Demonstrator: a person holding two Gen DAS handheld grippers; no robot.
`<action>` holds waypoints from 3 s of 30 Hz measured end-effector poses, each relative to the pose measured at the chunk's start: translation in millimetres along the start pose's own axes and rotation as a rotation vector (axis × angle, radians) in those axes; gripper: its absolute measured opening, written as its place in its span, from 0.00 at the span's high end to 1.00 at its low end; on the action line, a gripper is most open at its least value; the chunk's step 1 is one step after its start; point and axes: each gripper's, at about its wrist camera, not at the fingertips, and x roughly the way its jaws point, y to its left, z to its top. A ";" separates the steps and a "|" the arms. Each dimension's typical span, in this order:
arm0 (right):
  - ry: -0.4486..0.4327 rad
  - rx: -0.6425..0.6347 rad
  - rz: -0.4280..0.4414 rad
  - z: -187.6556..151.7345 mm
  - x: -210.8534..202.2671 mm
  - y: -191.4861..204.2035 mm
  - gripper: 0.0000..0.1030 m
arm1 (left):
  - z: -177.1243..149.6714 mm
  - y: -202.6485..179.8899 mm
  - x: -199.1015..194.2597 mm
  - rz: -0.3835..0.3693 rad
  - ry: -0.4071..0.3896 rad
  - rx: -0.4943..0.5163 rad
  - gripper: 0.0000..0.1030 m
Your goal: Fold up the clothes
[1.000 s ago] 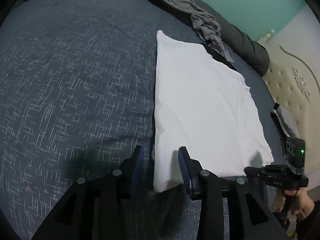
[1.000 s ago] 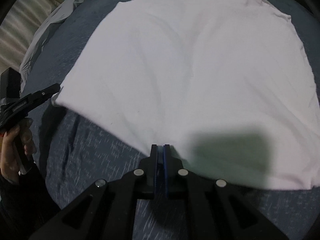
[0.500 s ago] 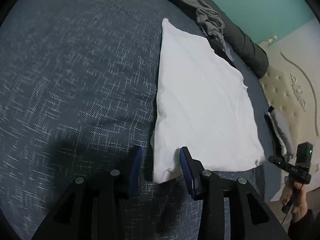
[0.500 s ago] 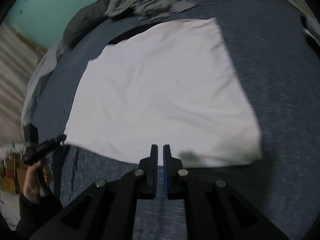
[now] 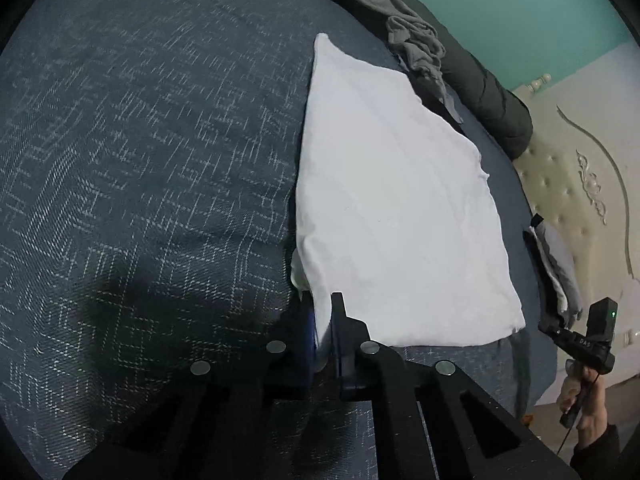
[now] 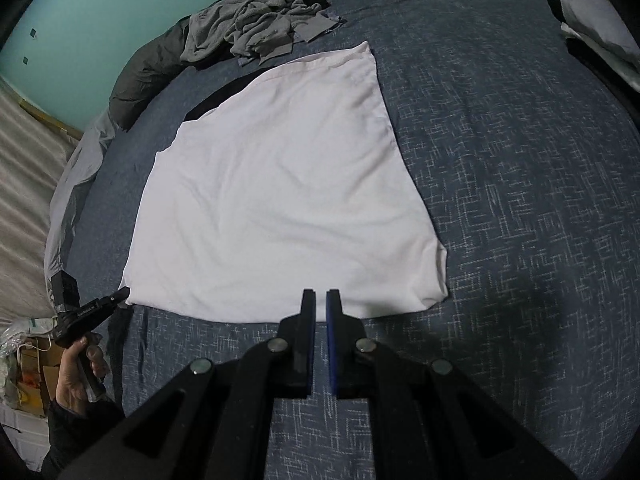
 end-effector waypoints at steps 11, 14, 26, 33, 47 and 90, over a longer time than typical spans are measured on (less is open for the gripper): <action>-0.059 0.010 0.030 14.0 -27.5 -10.8 0.96 | 17.3 -42.5 -4.0 -0.021 -0.023 0.065 0.95; -0.080 0.016 0.040 16.4 -40.1 -19.5 0.96 | 25.9 -70.3 -2.9 -0.028 -0.021 0.110 0.95; -0.124 0.096 0.054 9.8 -71.2 -94.4 0.96 | 35.0 -248.6 49.9 -0.090 0.085 0.400 0.95; -0.110 0.116 0.075 -1.9 -74.7 -122.2 0.96 | -25.2 -342.3 138.9 -0.089 0.252 0.591 0.95; -0.037 0.008 0.124 16.6 -36.9 -88.0 0.94 | -38.3 -329.7 146.2 -0.057 0.288 0.584 0.74; 0.102 -0.029 0.029 23.1 40.9 -71.2 0.98 | -53.1 -203.5 132.7 0.009 0.343 0.458 0.95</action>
